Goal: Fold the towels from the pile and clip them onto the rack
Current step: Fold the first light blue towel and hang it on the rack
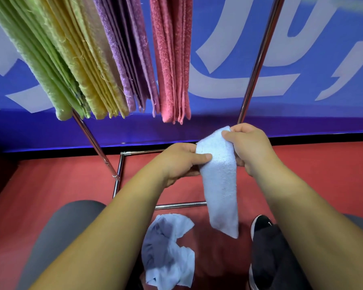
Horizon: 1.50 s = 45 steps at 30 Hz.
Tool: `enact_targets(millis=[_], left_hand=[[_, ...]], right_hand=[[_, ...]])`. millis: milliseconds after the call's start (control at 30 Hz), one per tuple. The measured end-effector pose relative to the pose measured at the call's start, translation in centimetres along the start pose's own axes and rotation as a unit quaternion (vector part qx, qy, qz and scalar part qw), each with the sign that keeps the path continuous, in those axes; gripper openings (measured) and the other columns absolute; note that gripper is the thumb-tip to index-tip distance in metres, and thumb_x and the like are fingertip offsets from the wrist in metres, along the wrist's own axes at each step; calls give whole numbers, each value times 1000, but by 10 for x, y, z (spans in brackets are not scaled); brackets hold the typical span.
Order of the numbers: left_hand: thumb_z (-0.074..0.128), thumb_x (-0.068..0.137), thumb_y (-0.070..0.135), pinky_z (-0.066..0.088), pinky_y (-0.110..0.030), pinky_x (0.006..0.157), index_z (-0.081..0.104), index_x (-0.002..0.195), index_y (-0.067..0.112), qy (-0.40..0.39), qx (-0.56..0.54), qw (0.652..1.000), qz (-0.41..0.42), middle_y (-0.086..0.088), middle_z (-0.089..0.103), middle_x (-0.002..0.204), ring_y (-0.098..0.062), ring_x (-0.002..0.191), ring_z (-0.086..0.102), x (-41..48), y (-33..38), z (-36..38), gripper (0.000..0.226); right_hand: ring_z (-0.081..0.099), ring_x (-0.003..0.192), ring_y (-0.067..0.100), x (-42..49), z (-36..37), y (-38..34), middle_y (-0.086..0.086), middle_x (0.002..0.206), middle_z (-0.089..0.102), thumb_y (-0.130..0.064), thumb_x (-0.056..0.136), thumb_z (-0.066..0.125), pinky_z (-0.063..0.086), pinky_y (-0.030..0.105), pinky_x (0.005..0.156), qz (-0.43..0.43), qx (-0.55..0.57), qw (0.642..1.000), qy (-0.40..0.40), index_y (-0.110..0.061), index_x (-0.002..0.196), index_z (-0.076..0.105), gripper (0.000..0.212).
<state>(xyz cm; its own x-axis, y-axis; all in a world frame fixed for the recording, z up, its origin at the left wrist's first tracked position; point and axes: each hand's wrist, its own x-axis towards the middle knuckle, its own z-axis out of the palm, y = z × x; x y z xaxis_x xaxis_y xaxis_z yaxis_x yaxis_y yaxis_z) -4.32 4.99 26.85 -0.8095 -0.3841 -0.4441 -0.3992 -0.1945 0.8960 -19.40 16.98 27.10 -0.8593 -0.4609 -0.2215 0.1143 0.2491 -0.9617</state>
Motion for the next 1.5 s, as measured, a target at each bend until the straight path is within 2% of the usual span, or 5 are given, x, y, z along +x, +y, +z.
enact_targets(millis=[400, 500, 800, 1267, 1500], left_hand=[[61, 106, 9, 55, -51, 106, 72, 129, 13, 47, -58, 991, 111, -13, 78, 123, -23, 108, 74, -3, 12, 4, 25], [65, 104, 12, 52, -65, 106, 75, 125, 7, 77, -96, 986, 109, -20, 77, 123, -39, 119, 72, -4, 17, 0, 24], [71, 100, 15, 54, -25, 52, 73, 117, -7, 159, -193, 966, 65, -15, 75, 85, -22, 67, 70, -16, 28, -21, 28], [68, 101, 41, 62, -35, 89, 73, 130, 14, 14, -112, 993, -19, -5, 79, 122, -19, 106, 77, -14, 23, -31, 40], [69, 100, 7, 58, -32, 98, 73, 127, 6, -29, -50, 997, 58, -9, 78, 122, -18, 106, 73, -6, 11, -18, 28]], right_hand=[[67, 86, 33, -6, -1, -12, 25, 98, 77, -41, 76, 80, 53, 48, 81, 52, 102, 990, -85, 4, 108, 77, 56], [70, 85, 25, -10, 4, -13, 18, 94, 80, -34, 91, 74, 55, 40, 79, 29, 97, 987, -128, -5, 101, 79, 31], [59, 67, 11, -28, 20, -18, -3, 79, 63, 0, 98, 62, 51, 34, 70, -62, 111, 965, -229, -20, 110, 63, 23], [61, 77, 20, -26, 21, -11, 0, 99, 75, -2, 99, 64, 49, 34, 60, -123, 56, 980, -148, -21, 112, 72, 24], [71, 77, 8, -25, 6, -20, -6, 106, 81, -3, 99, 64, 55, 28, 67, -137, 83, 983, -91, -25, 117, 74, 30]])
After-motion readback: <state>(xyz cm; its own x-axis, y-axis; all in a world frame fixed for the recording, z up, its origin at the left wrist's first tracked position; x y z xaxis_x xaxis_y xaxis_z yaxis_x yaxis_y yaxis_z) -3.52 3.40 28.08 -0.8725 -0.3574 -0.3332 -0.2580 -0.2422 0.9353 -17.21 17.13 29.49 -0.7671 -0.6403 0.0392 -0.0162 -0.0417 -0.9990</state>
